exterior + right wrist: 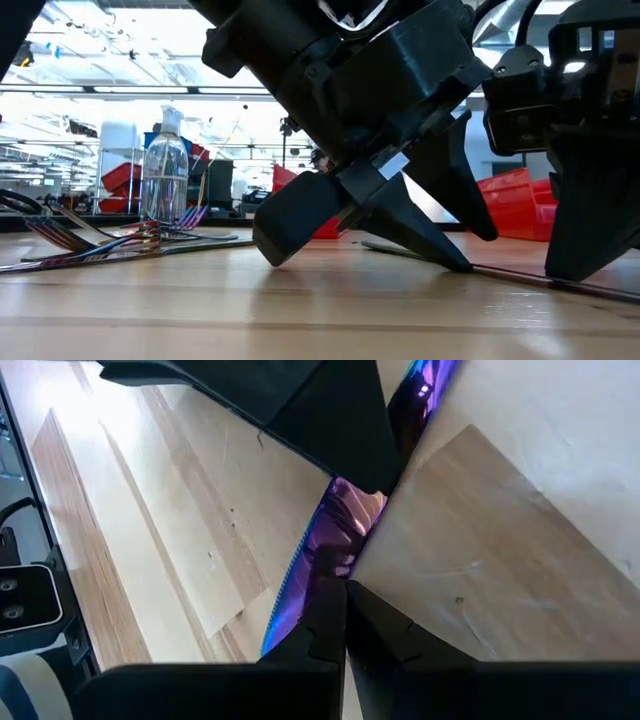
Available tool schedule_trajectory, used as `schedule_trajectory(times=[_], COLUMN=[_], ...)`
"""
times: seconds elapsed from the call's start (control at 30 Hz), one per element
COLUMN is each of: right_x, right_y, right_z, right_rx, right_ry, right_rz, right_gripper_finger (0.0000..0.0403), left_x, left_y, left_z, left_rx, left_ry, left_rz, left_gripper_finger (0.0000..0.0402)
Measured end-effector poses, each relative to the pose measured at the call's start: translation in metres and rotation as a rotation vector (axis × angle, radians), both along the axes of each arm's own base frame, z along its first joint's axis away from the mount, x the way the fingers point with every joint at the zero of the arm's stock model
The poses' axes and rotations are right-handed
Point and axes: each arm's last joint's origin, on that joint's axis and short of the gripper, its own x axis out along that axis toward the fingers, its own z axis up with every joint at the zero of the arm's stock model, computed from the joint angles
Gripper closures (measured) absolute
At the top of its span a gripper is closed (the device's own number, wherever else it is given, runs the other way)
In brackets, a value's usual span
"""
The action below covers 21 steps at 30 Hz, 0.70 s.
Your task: Sort silverware
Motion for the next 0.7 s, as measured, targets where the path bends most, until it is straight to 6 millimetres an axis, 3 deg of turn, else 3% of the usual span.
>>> schedule_trajectory(times=[0.23,0.7], right_x=[-0.0009,-0.0019], right_y=[-0.0005,0.0023], right_z=[-0.0012,-0.0012], right_rx=[0.003,-0.058], right_ry=[-0.008,-0.036], right_rz=[0.005,0.085], right_gripper_finger=[0.0403,0.0403], left_x=[0.0009,0.0039], left_y=[-0.0004,-0.0045], left_z=[0.0,0.0029], left_rx=[-0.022,-0.091], left_ry=[-0.008,-0.044], left_rz=[-0.004,-0.058], left_gripper_finger=[0.0394,0.0385])
